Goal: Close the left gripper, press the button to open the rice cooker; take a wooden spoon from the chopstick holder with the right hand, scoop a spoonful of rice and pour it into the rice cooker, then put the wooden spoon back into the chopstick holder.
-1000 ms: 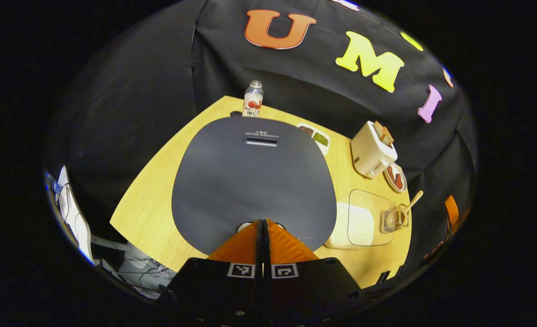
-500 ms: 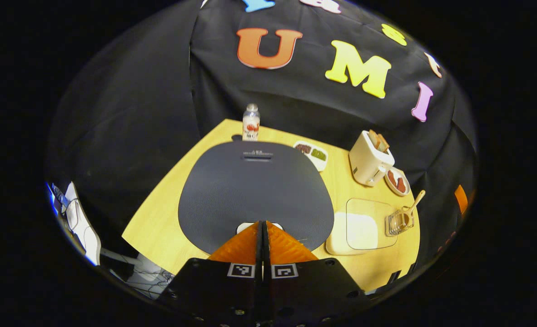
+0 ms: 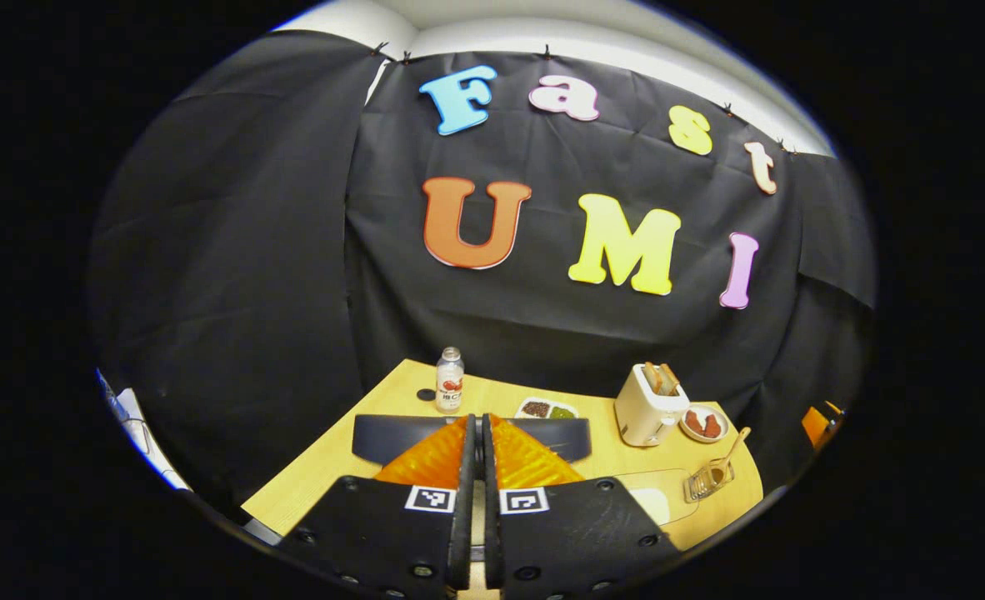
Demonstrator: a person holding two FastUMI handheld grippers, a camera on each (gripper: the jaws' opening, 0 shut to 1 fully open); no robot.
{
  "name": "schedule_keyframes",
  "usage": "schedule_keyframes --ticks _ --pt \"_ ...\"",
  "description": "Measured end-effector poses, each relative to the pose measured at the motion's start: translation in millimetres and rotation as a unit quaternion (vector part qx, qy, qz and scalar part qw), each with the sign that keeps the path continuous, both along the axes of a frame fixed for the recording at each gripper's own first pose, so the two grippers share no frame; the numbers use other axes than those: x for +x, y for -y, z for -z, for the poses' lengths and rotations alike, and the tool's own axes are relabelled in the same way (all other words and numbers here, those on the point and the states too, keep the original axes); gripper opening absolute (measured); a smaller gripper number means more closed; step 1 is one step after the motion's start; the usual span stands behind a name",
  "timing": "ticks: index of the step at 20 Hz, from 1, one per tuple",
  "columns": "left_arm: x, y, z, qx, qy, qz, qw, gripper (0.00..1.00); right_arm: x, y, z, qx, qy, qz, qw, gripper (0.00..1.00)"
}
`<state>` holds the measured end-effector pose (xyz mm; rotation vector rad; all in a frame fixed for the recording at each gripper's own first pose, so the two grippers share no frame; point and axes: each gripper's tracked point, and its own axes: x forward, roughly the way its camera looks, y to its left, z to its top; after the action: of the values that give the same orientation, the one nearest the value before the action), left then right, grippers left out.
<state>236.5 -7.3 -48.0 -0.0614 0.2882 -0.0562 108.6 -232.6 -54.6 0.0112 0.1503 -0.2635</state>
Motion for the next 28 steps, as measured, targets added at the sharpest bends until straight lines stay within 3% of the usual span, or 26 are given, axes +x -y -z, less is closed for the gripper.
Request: schedule_keyframes --ticks 1,6,7,8,12,18,26,28 --pt "-1.7 2.4 -5.6 0.004 0.015 0.006 1.0 0.08 0.0 1.1 -0.6 0.003 0.0 -0.001 1.0 1.0" --pt "-23.9 8.8 -26.6 0.029 0.072 -0.005 0.997 0.97 0.3 14.7 2.8 0.004 -0.007 0.003 1.0 1.0" --pt "-28.8 14.7 -26.9 0.03 0.077 -0.006 0.997 0.88 1.0 16.6 4.4 0.005 -0.008 0.002 1.0 1.0" --pt "-33.7 19.1 -29.1 0.032 0.085 -0.005 0.996 0.95 2.1 18.9 6.4 0.008 -0.012 -0.001 1.0 1.0" --pt "-44.0 31.6 -40.8 0.028 0.113 -0.011 0.993 0.94 11.2 34.8 20.5 0.014 -0.028 -0.007 0.999 1.0" --pt "-37.3 60.9 -32.5 0.033 0.104 -0.006 0.994 0.94 47.9 73.4 54.6 0.041 -0.057 -0.016 0.997 1.0" --pt "-5.3 82.7 -13.9 0.042 0.077 -0.03 0.996 0.94 114.8 125.1 153.9 0.112 -0.146 -0.04 0.982 1.0" --pt "3.9 90.7 -7.9 0.046 0.072 -0.031 0.996 0.95 128.4 141.6 179.1 0.137 -0.167 -0.032 0.976 0.92"
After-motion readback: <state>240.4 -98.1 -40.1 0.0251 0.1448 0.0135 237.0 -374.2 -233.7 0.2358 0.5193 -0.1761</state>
